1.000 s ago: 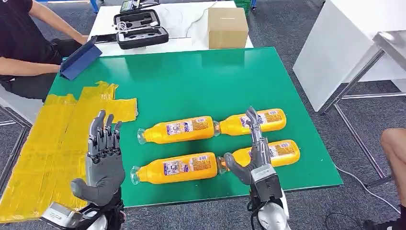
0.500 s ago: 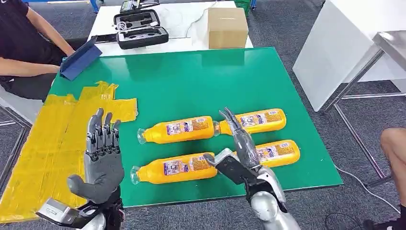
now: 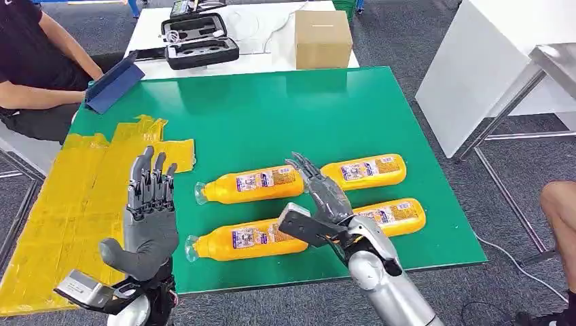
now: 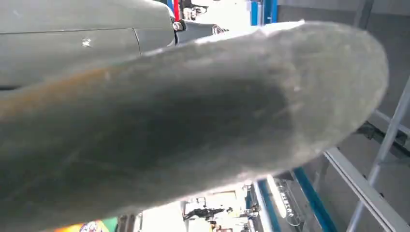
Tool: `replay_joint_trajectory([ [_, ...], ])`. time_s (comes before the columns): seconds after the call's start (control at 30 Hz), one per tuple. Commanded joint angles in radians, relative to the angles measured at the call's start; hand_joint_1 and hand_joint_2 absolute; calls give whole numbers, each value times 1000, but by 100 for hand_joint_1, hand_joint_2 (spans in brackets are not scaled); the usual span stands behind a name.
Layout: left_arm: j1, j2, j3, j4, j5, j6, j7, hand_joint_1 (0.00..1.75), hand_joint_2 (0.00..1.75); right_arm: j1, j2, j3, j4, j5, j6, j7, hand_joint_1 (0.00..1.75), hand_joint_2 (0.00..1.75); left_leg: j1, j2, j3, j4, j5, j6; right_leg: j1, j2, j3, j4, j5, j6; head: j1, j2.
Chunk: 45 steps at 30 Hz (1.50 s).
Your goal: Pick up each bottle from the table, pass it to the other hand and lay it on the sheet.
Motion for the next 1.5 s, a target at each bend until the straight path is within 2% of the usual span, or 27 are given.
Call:
replay_joint_trajectory([
  [0.03,-58,3,2,89,-4,-5,12,0,0,-94,-32,103,154,-48,58,-9,0,175,0,1,3,-1,-1,-1,0,0,4,-1,0,-1,0,0],
  [0.13,-61,2,3,97,-4,-5,14,0,0,-108,-46,146,164,-52,89,-7,0,175,1,2,8,0,-3,-1,1,0,8,-2,-2,-2,0,0],
  [0.5,-73,0,5,114,-4,-13,15,0,0,-151,-66,247,209,-62,134,31,0,175,0,1,5,0,-2,-1,1,0,5,-1,-1,-1,0,0],
  [0.93,-74,0,3,118,-3,-16,17,0,0,-164,-71,275,228,-58,152,45,0,175,1,0,5,0,-2,-1,1,-1,5,-1,-1,-2,0,0],
  [1.13,-92,-1,0,140,-1,-22,22,0,0,-241,-88,359,328,-15,193,112,0,175,0,0,4,0,-1,-1,1,-1,4,-1,-1,-1,0,0],
  [1.5,-143,-1,-5,176,16,-34,37,0,0,-348,-74,472,450,-91,294,108,0,175,0,1,4,0,-1,-1,1,0,4,0,-1,-1,0,0],
])
